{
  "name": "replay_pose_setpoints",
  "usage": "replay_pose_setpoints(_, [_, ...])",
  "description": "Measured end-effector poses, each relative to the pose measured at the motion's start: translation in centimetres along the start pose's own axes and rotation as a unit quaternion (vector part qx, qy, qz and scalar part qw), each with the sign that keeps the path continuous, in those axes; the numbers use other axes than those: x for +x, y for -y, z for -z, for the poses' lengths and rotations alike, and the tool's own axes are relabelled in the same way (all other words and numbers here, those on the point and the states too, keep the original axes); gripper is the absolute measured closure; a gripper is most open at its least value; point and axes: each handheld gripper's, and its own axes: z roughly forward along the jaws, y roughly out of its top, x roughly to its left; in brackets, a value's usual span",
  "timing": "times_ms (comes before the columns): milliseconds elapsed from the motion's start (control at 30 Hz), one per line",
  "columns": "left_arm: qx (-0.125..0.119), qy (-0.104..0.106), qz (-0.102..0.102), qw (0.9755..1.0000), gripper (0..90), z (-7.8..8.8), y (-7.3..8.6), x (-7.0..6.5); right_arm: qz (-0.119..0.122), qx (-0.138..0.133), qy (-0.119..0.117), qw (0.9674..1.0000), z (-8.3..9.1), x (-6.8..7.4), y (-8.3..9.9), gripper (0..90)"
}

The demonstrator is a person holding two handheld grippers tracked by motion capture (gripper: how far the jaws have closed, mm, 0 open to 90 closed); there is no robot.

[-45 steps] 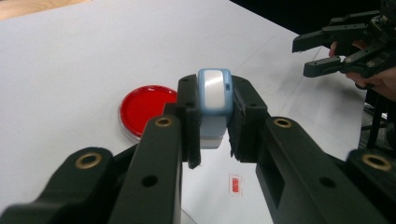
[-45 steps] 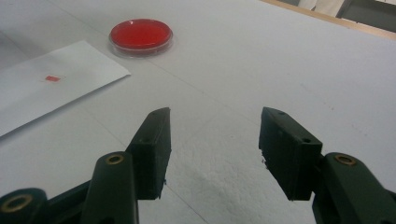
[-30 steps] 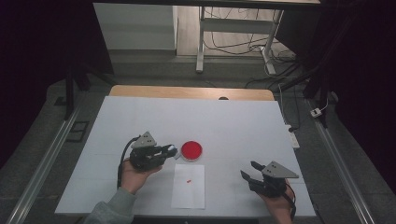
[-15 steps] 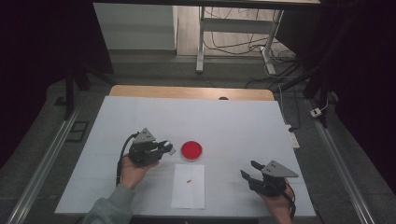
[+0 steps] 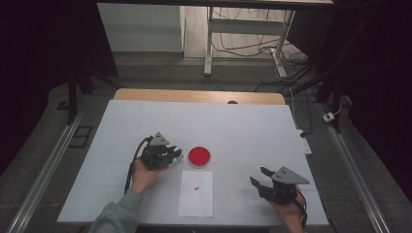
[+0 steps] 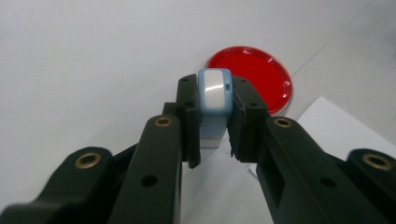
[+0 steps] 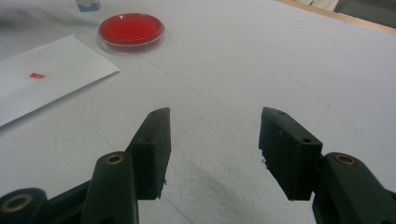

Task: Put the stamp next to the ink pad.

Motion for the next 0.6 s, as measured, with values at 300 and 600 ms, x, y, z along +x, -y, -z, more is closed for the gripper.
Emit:
replay_pose_setpoints(300, [0.016, 0.002, -0.001, 0.9999, 75.5, -1.2, 0.1, 0.3, 0.000, 0.001, 0.003, 1.0000, 0.0, -0.1, 0.0, 43.6])
replay_pose_setpoints(600, [0.016, 0.000, -0.001, 0.9999, 74.6, -1.5, 0.2, 0.3, 0.001, 0.002, 0.003, 1.0000, 0.0, -0.1, 0.0, 43.5])
